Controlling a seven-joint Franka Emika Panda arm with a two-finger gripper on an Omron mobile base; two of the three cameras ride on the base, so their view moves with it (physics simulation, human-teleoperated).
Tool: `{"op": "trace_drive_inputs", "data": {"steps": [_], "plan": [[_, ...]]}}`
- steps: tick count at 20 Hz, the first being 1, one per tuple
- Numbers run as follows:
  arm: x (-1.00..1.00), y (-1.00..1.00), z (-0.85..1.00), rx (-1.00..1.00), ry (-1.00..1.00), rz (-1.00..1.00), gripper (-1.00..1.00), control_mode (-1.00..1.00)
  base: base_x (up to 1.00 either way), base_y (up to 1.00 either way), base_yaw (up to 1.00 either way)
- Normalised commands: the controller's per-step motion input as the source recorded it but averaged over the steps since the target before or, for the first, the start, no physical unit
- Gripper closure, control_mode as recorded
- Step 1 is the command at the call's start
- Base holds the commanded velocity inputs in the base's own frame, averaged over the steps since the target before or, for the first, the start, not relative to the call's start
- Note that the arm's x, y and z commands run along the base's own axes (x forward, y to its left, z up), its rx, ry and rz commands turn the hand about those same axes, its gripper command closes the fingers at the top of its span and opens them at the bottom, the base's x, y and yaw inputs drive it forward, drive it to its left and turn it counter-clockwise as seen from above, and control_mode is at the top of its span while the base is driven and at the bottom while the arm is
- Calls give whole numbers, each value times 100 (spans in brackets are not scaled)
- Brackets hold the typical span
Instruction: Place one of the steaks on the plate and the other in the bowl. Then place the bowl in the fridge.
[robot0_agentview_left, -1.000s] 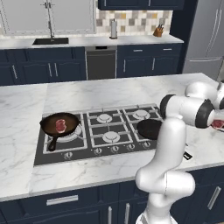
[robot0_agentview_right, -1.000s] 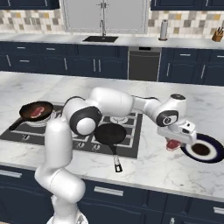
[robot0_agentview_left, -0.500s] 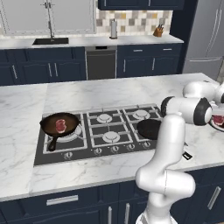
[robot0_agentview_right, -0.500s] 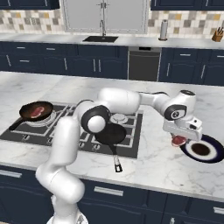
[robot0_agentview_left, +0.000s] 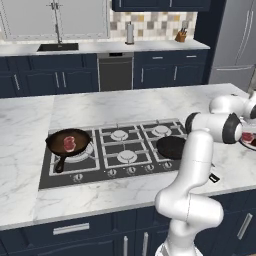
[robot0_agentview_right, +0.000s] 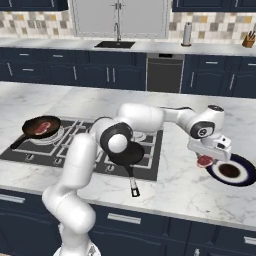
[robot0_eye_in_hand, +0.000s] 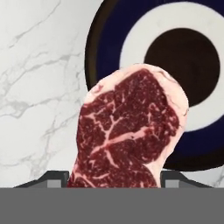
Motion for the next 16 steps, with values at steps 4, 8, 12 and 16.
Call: {"op": "trace_drive_inputs", "data": {"steps": [4,8,12,16], "plan": [[12,-50,0,1,0,0,100,-100,0,0,0],[3,-23,-12,0,0,0,100,-100,0,0,0],[4,-13,-14,0,0,0,100,-100,0,0,0],[11,-1,-34,0,0,0,100,-100,0,0,0]]}}
